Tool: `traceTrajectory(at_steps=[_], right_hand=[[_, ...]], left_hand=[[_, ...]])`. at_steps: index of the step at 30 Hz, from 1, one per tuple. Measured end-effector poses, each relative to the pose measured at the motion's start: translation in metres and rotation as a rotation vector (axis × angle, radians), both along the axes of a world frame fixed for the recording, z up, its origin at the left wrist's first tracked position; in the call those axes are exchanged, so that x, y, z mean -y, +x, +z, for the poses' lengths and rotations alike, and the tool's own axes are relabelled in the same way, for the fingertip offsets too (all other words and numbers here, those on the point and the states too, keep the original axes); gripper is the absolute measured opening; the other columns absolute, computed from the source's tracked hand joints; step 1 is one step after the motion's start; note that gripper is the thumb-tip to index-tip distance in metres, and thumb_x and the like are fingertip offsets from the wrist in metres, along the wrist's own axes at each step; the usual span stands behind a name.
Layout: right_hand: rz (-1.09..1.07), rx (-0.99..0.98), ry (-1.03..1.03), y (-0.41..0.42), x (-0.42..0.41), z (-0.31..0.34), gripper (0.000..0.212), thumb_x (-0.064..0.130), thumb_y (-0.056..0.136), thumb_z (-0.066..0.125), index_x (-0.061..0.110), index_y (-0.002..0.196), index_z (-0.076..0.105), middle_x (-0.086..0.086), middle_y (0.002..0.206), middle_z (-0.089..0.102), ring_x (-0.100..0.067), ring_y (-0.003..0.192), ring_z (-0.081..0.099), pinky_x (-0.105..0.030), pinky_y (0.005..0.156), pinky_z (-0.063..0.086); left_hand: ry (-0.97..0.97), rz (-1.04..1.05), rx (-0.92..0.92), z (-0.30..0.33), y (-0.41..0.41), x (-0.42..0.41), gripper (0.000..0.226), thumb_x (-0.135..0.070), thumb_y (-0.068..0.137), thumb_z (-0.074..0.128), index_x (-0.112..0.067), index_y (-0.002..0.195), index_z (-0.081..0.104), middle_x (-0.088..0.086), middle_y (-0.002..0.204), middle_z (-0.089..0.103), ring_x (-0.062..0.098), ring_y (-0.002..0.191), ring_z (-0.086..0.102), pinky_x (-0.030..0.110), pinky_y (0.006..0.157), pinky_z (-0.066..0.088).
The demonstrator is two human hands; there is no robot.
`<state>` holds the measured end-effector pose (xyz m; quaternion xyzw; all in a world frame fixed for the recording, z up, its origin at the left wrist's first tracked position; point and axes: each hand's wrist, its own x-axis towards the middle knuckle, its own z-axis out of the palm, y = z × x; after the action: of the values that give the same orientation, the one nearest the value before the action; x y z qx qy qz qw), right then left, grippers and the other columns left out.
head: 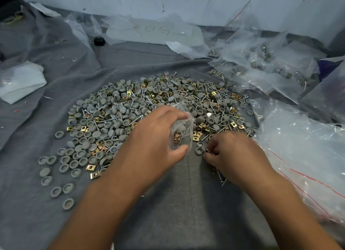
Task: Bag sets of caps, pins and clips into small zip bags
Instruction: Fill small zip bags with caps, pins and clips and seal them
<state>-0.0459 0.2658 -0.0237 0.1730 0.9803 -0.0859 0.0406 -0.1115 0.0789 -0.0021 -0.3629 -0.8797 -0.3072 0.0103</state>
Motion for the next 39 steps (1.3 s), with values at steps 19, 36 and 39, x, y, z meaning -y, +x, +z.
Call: traceTrajectory(at_steps=[19, 36, 39], right_hand=[[0.086, -0.316, -0.716, -0.005, -0.021, 0.016, 0.005, 0.028, 0.090, 0.073, 0.029, 0.091, 0.068, 0.014, 0.079, 0.072, 0.003, 0.064, 0.061, -0.012, 0.057, 0.044], [0.278, -0.680, -0.670, -0.006, 0.007, 0.021, 0.009, 0.029, 0.085, 0.077, 0.029, 0.093, 0.074, 0.019, 0.082, 0.072, -0.003, 0.074, 0.069, -0.009, 0.064, 0.048], [0.165, -0.569, -0.556, -0.006, -0.012, 0.017, 0.001, 0.035, 0.089, 0.073, 0.036, 0.089, 0.072, 0.022, 0.076, 0.067, 0.003, 0.071, 0.062, -0.006, 0.060, 0.040]], left_hand=[[-0.024, 0.025, 0.010, 0.000, 0.000, -0.001, 0.060, -0.044, 0.075, 0.071, -0.033, 0.132, 0.056, -0.030, 0.114, 0.044, -0.022, 0.085, 0.041, 0.004, 0.084, 0.032], [-0.003, 0.027, 0.068, -0.001, 0.002, -0.003, 0.055, -0.038, 0.080, 0.072, -0.031, 0.132, 0.056, -0.024, 0.117, 0.050, -0.009, 0.086, 0.046, 0.008, 0.080, 0.036], [-0.017, 0.034, 0.043, -0.001, 0.001, -0.002, 0.057, -0.035, 0.080, 0.077, -0.030, 0.133, 0.056, -0.023, 0.122, 0.051, -0.012, 0.086, 0.044, 0.006, 0.084, 0.033]])
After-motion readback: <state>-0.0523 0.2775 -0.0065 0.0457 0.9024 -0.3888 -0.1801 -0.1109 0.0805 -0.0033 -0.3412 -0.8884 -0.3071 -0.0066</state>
